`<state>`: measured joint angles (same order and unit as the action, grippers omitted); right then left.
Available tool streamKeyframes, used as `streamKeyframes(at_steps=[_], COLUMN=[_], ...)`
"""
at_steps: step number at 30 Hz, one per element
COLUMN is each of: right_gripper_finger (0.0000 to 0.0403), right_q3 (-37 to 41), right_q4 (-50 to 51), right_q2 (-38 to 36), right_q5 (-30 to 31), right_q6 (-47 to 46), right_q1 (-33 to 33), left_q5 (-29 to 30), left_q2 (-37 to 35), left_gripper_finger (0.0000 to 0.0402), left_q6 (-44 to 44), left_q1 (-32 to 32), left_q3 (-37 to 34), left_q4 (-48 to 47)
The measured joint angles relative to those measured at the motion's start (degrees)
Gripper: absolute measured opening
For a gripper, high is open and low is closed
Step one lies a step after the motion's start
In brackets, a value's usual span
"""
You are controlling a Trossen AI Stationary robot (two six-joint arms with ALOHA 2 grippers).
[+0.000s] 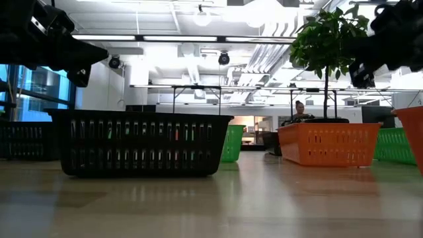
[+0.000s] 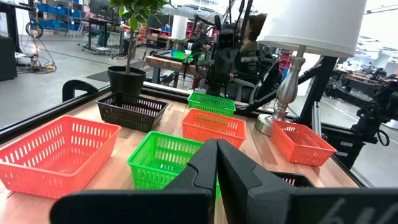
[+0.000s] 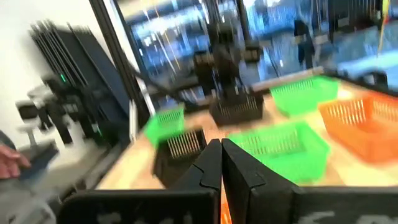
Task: Stack baskets by color
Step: Stack the green basket on the green basket
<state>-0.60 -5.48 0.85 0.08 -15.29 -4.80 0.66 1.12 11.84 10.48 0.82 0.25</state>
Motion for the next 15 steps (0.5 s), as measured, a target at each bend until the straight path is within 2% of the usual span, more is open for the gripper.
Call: streamKeyframes(at_steps=[4, 10, 12, 15], right_gripper_finger=[0.0, 0.0, 0.0, 0.0], right_q3=[0.0, 0.0, 0.0, -1.73], right_q4=[-12.02, -34.68, -38.18, -37.56], right_q2=[-0.01, 0.02, 0.34, 1.93], right_q5=[1.99, 17.57, 19.96, 22.12], right_q6=[-5.45, -7.91, -8.21, -8.74], right_q1=[0.0, 0.02, 0.02, 0.02], left_q5=[0.01, 0.0, 0.01, 0.0], left_q2=[0.01, 0.0, -0.01, -0.01], left_gripper_finger=[0.0001, 0.0001, 0.0001, 0.0001], left_q6=[0.0, 0.0, 0.0, 0.0], left_q1=[-0.02, -0.01, -0.01, -0.01], left_q3=[0.02, 0.01, 0.01, 0.0], left_q4=[0.0, 0.0, -0.01, 0.0])
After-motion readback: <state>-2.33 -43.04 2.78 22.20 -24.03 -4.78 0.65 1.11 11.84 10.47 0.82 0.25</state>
